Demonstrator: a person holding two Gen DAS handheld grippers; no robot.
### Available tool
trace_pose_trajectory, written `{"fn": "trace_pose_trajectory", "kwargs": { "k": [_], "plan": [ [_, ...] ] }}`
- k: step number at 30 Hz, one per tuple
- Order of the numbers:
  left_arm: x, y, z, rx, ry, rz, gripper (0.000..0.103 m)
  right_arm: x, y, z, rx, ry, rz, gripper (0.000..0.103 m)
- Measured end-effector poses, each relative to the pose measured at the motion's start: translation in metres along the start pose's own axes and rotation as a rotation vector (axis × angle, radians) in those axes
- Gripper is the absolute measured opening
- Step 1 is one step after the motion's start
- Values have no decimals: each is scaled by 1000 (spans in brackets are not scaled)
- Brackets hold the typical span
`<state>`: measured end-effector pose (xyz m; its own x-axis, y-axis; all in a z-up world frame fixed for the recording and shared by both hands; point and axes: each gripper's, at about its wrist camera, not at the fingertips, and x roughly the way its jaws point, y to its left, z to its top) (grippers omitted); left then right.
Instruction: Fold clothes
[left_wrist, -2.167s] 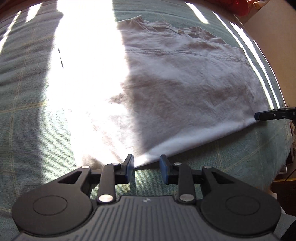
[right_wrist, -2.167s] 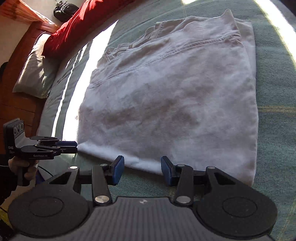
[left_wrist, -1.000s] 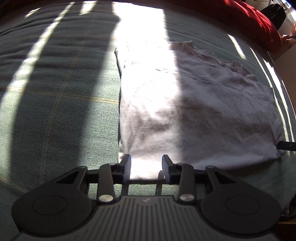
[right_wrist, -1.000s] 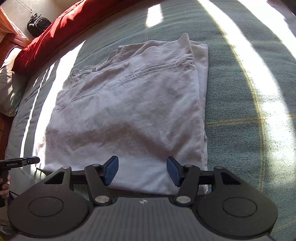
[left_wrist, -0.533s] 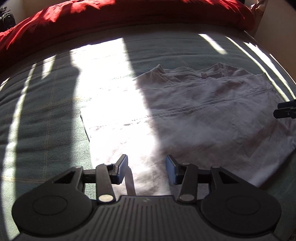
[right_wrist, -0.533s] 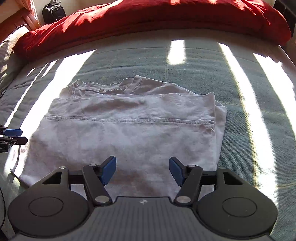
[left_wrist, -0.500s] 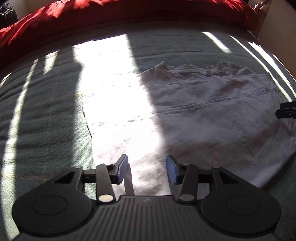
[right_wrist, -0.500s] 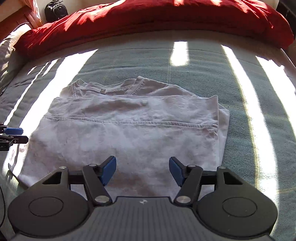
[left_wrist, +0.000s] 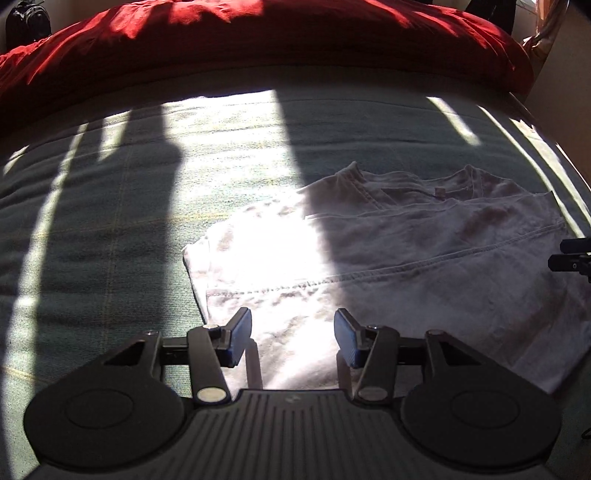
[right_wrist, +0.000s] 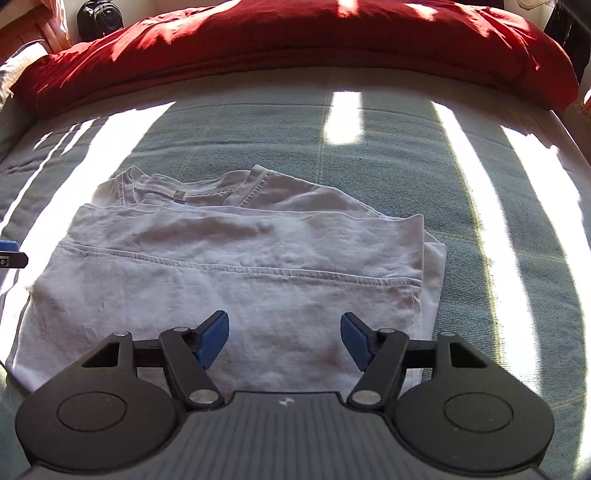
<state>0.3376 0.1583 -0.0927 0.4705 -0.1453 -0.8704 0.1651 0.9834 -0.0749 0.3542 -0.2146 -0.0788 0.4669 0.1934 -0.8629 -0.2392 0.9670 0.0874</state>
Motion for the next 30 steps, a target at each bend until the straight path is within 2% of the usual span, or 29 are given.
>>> {"fn": "trace_pose_trajectory", "kwargs": {
  "k": [4,7,9,11,15,17,21,25,30],
  "plan": [
    [17,5,-3,-3,33,33,51,13,-2,0,11,18,1,73],
    [21,11,-4,-29,40,17,52,15,-9,-5,48,17,18,83],
    [22,12,-2,-27,44,18,53,18,-8,-6,48,24,38,95],
    [22,10,0,-19,46,23,53,21,-3,-7,31,31,43,103],
    [12,2,7,16,0,39,52,26,3,-7,11,49,23,103],
    [10,-2,11,33,-11,32,52,21,1,-2,43,45,14,103],
    [16,-5,16,65,-15,33,53,14,-1,13,26,-28,-35,103],
    [28,4,16,27,-3,31,53,31,-6,23,6,-6,-50,103],
    [30,13,20,3,-13,32,56,42,-7,20,-8,12,-53,103]
  ]
}}
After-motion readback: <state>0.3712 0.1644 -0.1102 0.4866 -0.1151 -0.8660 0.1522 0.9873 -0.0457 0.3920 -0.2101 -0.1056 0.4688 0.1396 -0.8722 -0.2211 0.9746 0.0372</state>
